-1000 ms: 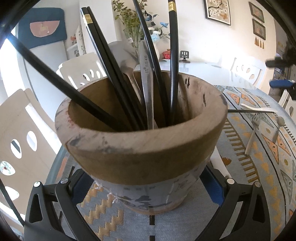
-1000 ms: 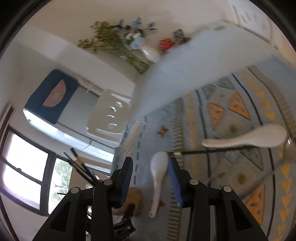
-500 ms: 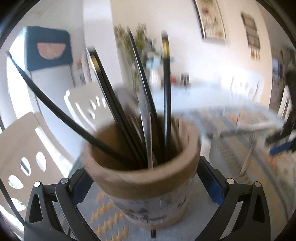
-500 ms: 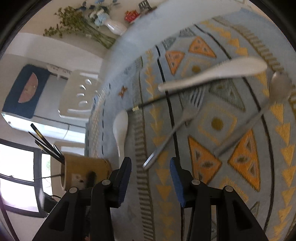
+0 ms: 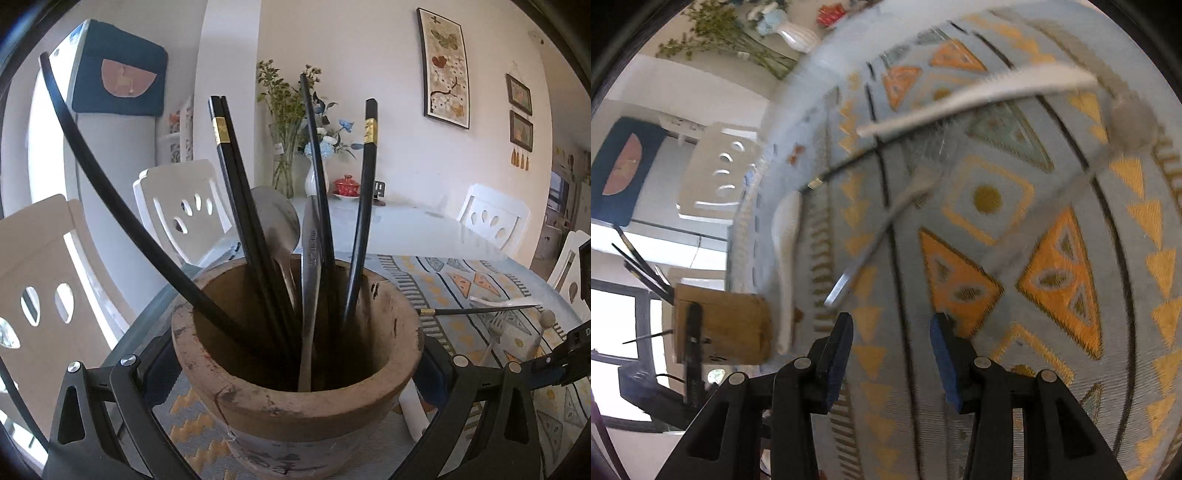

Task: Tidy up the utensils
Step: 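Move the right gripper back down to the utensil pile, then grasp the silver spoon by its handle with the right gripper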

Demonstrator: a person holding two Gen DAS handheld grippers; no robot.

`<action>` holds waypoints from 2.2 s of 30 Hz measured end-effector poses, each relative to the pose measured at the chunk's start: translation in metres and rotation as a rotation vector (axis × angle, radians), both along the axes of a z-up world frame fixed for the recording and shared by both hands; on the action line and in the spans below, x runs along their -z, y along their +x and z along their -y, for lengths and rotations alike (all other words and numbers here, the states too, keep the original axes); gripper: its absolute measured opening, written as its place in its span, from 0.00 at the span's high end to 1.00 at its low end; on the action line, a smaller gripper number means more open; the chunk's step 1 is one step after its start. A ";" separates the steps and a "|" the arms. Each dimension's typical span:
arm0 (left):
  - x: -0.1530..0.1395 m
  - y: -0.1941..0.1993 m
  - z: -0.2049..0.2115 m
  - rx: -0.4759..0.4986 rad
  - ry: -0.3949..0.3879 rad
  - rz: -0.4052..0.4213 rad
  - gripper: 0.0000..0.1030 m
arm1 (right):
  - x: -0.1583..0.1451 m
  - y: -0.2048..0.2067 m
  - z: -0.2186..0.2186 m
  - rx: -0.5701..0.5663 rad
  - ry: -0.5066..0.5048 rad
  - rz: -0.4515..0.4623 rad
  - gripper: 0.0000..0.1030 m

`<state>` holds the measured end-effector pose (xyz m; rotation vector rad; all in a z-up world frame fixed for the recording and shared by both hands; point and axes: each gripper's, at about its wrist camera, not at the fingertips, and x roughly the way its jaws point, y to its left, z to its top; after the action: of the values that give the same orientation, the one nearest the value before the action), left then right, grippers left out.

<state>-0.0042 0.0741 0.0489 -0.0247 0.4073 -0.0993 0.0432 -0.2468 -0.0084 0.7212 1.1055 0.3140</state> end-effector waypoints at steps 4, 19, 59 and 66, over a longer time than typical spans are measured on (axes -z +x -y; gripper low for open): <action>0.000 0.003 0.003 -0.003 0.001 -0.014 0.00 | -0.001 -0.002 -0.004 -0.027 -0.029 0.033 0.55; 0.001 0.002 0.001 -0.014 -0.001 -0.023 0.00 | -0.024 -0.019 0.041 0.086 0.021 0.123 0.53; 0.003 0.003 -0.005 0.005 -0.020 -0.046 0.00 | -0.015 0.050 0.088 0.316 -0.608 -0.227 0.50; 0.002 0.002 -0.005 0.005 -0.019 -0.041 0.00 | -0.017 0.027 0.077 0.157 -0.534 -0.100 0.89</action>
<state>-0.0020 0.0794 0.0467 -0.0447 0.4479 -0.1081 0.0699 -0.3241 0.0090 0.3442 1.1533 -0.1532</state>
